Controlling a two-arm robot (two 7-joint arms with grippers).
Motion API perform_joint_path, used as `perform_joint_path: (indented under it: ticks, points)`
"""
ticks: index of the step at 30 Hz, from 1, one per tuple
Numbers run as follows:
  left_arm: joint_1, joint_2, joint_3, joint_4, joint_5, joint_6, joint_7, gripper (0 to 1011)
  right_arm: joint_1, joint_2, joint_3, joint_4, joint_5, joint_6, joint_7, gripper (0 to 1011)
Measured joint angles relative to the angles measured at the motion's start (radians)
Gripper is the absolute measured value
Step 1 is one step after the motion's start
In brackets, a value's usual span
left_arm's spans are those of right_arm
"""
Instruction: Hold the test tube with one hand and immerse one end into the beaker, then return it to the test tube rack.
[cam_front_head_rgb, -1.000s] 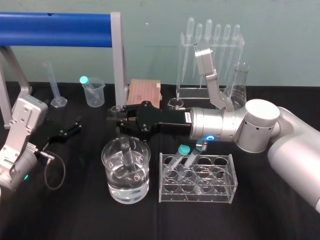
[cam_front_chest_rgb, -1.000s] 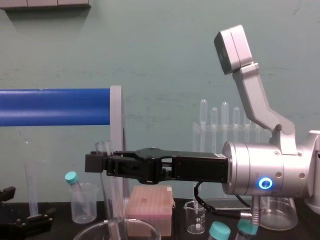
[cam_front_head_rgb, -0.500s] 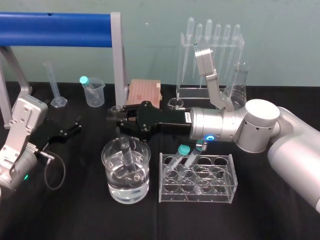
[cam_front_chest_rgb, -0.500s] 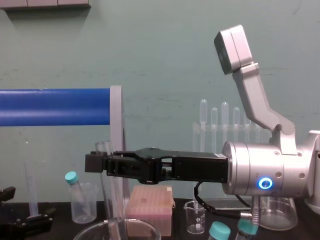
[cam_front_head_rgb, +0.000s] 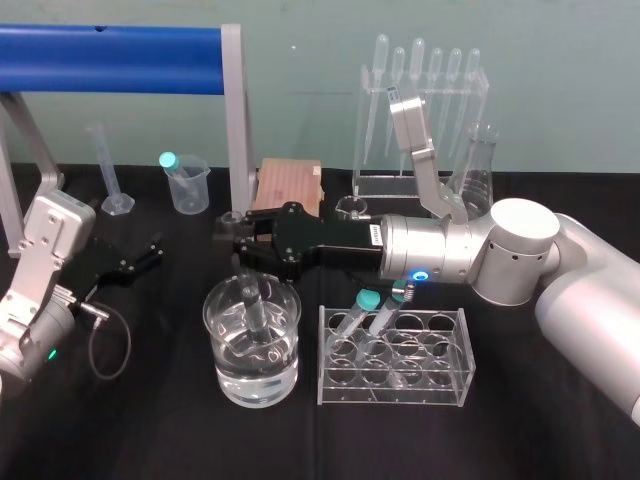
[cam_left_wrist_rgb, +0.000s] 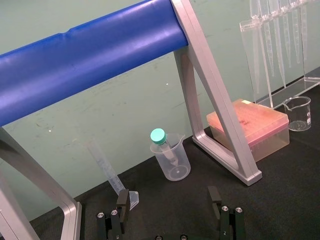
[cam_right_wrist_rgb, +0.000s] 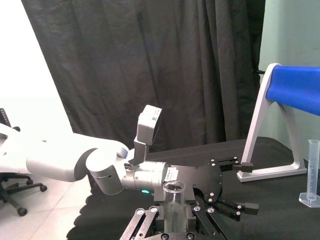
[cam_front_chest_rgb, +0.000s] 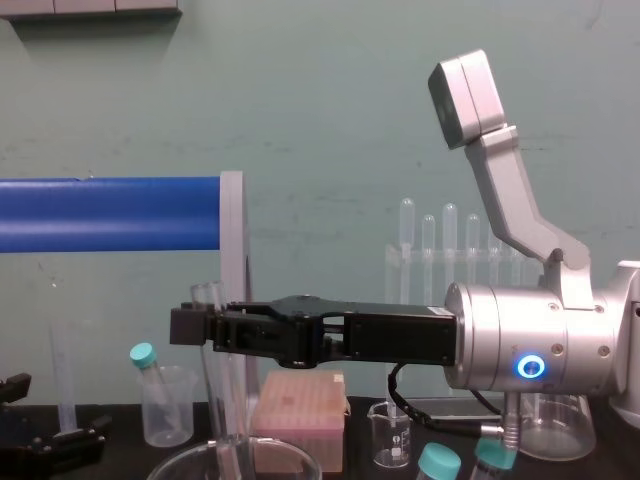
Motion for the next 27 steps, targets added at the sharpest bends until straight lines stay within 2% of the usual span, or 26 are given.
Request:
perform_joint_path:
  ticks: [27]
  points:
    - [0.000,0.000,0.000,0.000,0.000,0.000,0.000,1000,0.000,0.000,0.000,0.000,0.000,0.000,0.000,225]
